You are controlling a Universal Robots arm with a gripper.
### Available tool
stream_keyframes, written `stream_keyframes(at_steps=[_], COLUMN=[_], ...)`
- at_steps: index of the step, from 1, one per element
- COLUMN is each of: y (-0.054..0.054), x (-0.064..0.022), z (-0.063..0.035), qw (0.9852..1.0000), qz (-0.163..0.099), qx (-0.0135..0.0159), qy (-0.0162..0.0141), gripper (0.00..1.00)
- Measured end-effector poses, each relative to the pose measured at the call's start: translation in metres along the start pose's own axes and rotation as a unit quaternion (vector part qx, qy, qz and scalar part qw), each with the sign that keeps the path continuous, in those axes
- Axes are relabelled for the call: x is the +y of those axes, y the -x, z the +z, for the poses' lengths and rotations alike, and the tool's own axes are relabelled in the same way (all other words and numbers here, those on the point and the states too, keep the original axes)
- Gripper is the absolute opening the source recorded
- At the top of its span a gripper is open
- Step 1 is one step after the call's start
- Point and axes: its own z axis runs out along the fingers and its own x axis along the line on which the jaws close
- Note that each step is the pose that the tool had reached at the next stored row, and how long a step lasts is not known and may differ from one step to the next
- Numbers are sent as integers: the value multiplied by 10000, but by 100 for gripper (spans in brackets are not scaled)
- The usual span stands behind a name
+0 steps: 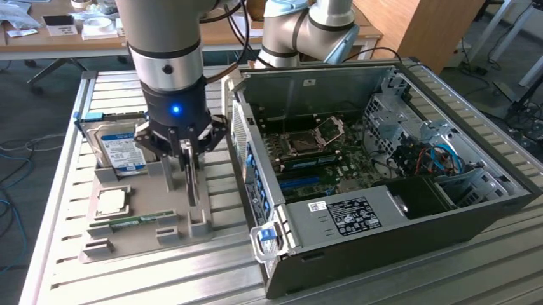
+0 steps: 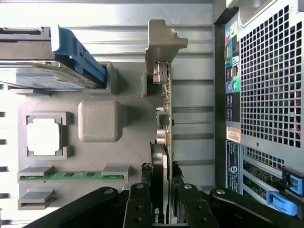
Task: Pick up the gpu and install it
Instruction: 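Pick up the gpu and move the gpu toward the slot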
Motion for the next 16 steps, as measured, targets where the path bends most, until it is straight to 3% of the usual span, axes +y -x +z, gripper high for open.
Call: stream_keyframes(at_steps=[16], y=[5], x=[10], z=[-180], qw=[10000], qz=[0], qx=[-2], qy=[-11], gripper=[27])
